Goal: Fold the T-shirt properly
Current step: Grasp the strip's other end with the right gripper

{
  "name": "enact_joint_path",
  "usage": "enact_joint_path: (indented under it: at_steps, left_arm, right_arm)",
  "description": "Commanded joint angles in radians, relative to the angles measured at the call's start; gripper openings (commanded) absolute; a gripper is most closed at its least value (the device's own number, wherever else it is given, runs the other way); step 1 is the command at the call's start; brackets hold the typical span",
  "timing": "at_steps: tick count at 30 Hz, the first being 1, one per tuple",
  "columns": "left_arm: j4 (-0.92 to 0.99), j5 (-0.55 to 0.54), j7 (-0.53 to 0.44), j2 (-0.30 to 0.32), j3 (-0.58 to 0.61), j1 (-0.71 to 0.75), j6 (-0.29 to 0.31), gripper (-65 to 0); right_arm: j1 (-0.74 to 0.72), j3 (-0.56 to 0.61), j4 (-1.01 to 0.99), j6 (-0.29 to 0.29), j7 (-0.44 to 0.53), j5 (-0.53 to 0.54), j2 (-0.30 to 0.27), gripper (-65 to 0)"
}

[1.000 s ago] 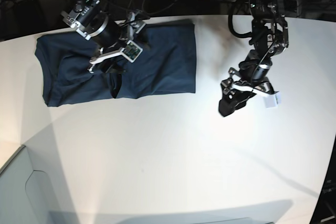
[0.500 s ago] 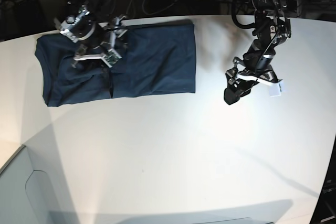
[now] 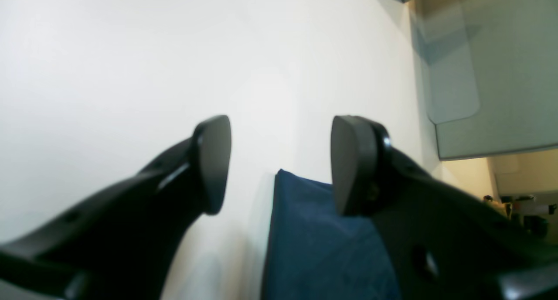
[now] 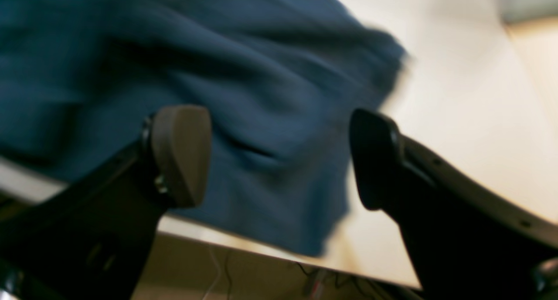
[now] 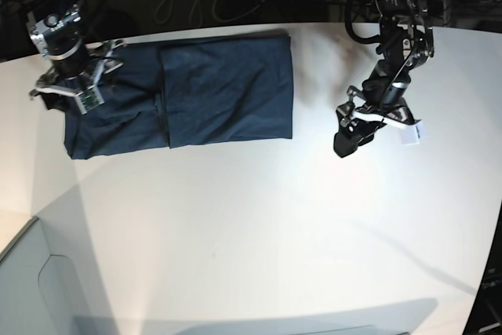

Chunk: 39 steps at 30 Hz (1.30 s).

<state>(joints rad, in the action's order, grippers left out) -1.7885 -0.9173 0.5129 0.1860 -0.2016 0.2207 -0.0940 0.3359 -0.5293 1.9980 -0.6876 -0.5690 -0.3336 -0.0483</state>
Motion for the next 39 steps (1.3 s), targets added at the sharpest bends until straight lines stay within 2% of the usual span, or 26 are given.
enact_joint_path:
  at_steps: [1, 6, 9, 13, 25, 27, 34, 39]
  left_arm:
    - [-0.015, -0.016, -0.018, 0.007, -0.005, -0.002, 0.012, -30.1]
    - [-0.018, -0.018, -0.015, 0.004, -0.040, 0.027, 0.012, -30.1]
    - [-0.021, -0.024, -0.012, 0.005, -0.062, 0.044, 0.012, -30.1]
    - [-0.023, -0.018, -0.013, 0.007, -0.086, 0.069, 0.013, -30.1]
    - [-0.026, -0.024, -0.012, 0.007, -0.117, 0.073, 0.013, -30.1]
    - [-0.026, -0.024, -0.012, 0.007, -0.117, 0.073, 0.013, -30.1]
    - [-0.026, -0.024, -0.012, 0.007, -0.117, 0.075, 0.013, -30.1]
    - [-0.026, -0.024, -0.012, 0.007, -0.118, 0.076, 0.013, -30.1]
  right_arm:
    - [-0.037, -0.032, -0.009, -0.011, 0.007, 0.011, 0.005, -17.1]
    - [-0.211, -0.130, -0.182, -0.011, -0.069, 0.011, 0.005, -17.1]
    - [-0.275, -0.151, -0.294, -0.011, -0.084, 0.009, -0.022, -17.1]
    - [-0.297, -0.151, -0.398, -0.011, -0.076, 0.011, -0.046, -17.1]
    - [-0.318, -0.147, -0.569, -0.011, -0.075, 0.012, -0.052, -18.1]
    - [-0.317, -0.144, -0.569, -0.011, -0.076, 0.012, -0.049, -21.6]
    - [-0.317, -0.144, -0.572, -0.011, -0.084, 0.012, -0.046, -46.8]
    - [-0.318, -0.144, -0.569, -0.011, -0.084, 0.014, -0.045, -58.4]
